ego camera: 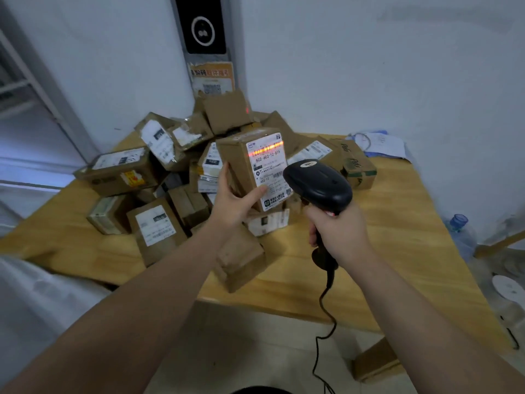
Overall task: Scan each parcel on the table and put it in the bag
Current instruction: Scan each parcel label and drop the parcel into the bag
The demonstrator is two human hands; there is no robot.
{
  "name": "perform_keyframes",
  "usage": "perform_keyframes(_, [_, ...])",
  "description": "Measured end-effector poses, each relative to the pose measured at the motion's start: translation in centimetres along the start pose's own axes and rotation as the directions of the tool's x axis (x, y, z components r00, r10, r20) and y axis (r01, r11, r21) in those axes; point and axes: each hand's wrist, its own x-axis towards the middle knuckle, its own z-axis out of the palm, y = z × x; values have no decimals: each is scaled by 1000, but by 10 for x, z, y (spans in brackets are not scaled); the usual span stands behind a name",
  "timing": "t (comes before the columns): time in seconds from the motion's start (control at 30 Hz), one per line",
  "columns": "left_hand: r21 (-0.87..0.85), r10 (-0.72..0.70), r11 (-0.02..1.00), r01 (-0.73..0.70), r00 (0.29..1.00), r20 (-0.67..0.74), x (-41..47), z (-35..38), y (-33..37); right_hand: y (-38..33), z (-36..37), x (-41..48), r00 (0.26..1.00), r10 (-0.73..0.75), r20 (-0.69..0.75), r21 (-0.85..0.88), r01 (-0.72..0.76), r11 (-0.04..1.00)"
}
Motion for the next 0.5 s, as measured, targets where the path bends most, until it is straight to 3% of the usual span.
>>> perform_keyframes(0.17, [5,17,1000,-17,998,-59,14,-78,6,-28,67,-5,997,-61,45,19,61,998])
perform_keyframes(0.5, [48,-23,999,22,1000,8,21,-218,-18,-88,183,-24,991,20,132,-76,-10,997])
